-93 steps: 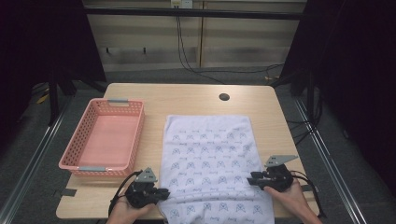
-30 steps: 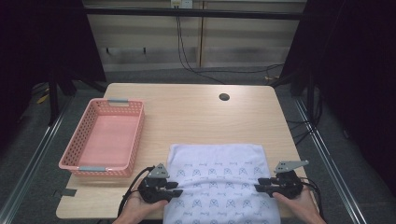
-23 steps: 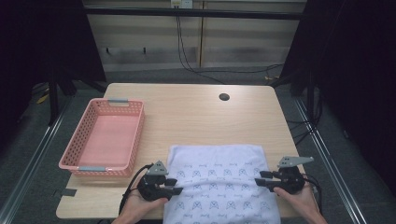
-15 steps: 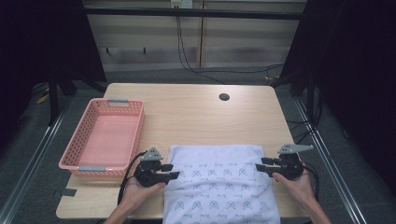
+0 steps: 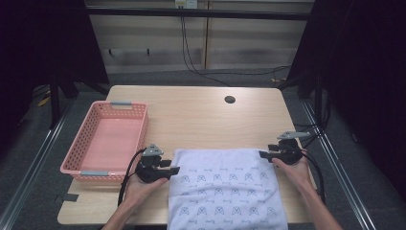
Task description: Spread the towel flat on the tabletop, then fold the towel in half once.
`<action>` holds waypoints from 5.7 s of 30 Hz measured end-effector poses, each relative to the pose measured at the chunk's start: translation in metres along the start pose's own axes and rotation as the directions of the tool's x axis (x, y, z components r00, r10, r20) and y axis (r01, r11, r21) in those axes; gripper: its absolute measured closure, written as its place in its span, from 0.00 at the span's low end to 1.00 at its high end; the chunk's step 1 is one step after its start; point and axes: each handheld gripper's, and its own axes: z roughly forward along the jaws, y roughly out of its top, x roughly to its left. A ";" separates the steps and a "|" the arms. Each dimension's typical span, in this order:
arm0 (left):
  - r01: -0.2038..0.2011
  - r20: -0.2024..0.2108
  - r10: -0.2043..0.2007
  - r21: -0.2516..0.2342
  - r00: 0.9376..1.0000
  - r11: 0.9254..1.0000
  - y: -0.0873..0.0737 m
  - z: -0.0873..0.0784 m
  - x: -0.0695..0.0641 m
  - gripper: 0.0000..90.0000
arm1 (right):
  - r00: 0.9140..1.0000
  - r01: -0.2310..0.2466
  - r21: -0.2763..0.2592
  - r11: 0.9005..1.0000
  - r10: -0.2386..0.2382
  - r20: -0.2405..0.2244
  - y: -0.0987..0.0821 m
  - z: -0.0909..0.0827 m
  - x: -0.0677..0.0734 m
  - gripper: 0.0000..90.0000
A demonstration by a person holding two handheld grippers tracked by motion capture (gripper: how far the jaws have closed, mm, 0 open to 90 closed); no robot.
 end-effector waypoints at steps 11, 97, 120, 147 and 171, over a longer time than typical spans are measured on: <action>0.023 -0.026 -0.023 0.015 0.999 1.000 0.009 0.013 0.000 0.45 | 0.996 0.017 0.006 1.000 -0.016 -0.083 -0.006 -0.001 0.003 0.92; 0.001 -0.023 -0.008 -0.285 1.000 0.959 0.150 -0.038 0.056 0.97 | 0.993 -0.015 -0.345 0.938 -0.025 -0.113 0.135 -0.064 -0.027 0.94; -0.046 -0.024 0.040 -0.335 0.999 0.941 0.166 -0.057 0.040 0.97 | 0.994 -0.005 -0.409 0.913 -0.039 -0.098 0.162 -0.095 -0.027 0.94; 0.006 0.173 -0.001 -0.026 0.985 1.000 -0.034 -0.037 -0.046 0.97 | 0.944 0.012 -0.024 1.000 -0.019 -0.328 -0.060 -0.107 0.051 0.94; 0.002 0.114 -0.010 0.067 0.993 0.998 -0.008 0.025 -0.022 0.97 | 0.984 0.006 0.120 0.993 0.016 -0.180 -0.057 -0.060 0.030 0.95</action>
